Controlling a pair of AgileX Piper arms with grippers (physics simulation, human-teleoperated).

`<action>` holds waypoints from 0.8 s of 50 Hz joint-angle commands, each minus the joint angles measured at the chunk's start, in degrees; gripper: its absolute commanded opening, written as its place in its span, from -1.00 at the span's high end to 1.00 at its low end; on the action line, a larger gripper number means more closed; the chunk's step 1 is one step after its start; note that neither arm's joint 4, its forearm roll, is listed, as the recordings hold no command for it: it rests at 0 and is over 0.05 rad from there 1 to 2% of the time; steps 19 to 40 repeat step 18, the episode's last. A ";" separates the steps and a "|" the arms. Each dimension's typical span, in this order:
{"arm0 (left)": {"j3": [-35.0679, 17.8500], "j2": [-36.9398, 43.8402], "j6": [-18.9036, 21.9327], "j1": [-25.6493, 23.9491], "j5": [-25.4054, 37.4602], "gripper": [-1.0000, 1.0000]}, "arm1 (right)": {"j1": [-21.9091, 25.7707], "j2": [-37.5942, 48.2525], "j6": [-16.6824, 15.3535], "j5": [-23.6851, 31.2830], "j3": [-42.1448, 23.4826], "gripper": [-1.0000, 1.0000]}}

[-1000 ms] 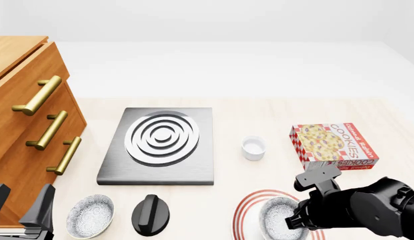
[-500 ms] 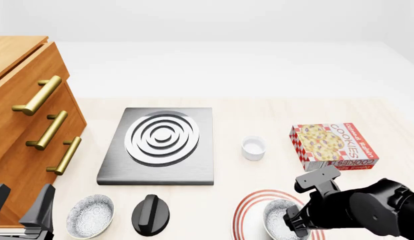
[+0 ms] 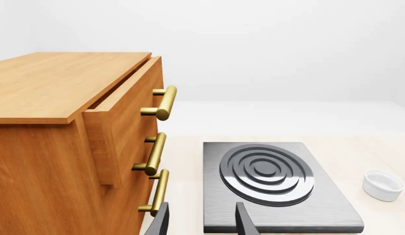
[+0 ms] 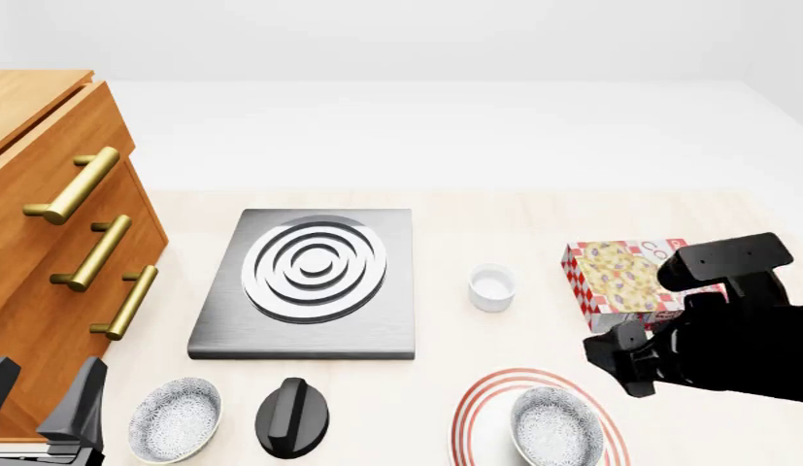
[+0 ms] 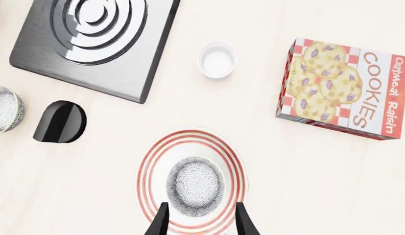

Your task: Pick the akita bowl between the plate and the ramekin and place it on the plate.

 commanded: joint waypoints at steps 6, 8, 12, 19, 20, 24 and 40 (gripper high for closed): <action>0.00 0.00 0.00 0.00 0.00 -1.00 | 0.53 -10.13 4.44 12.42 -12.14 -1.00; 0.00 0.00 0.00 0.00 0.00 -1.00 | 0.51 -11.44 4.64 14.96 -14.59 -1.00; 0.00 0.00 0.00 0.00 0.00 -1.00 | -0.09 -12.93 3.46 16.68 -15.66 -1.00; 0.00 0.00 0.00 0.00 0.00 -1.00 | -0.59 -13.90 2.30 17.26 -17.12 -1.00; 0.00 0.00 0.00 0.00 0.00 -1.00 | -0.59 -13.90 2.30 17.26 -17.12 -1.00; 0.00 0.00 0.00 0.00 0.00 -1.00 | -0.59 -13.90 2.30 17.26 -17.12 -1.00; 0.00 0.00 0.00 0.00 0.00 -1.00 | -0.59 -13.90 2.30 17.26 -17.12 -1.00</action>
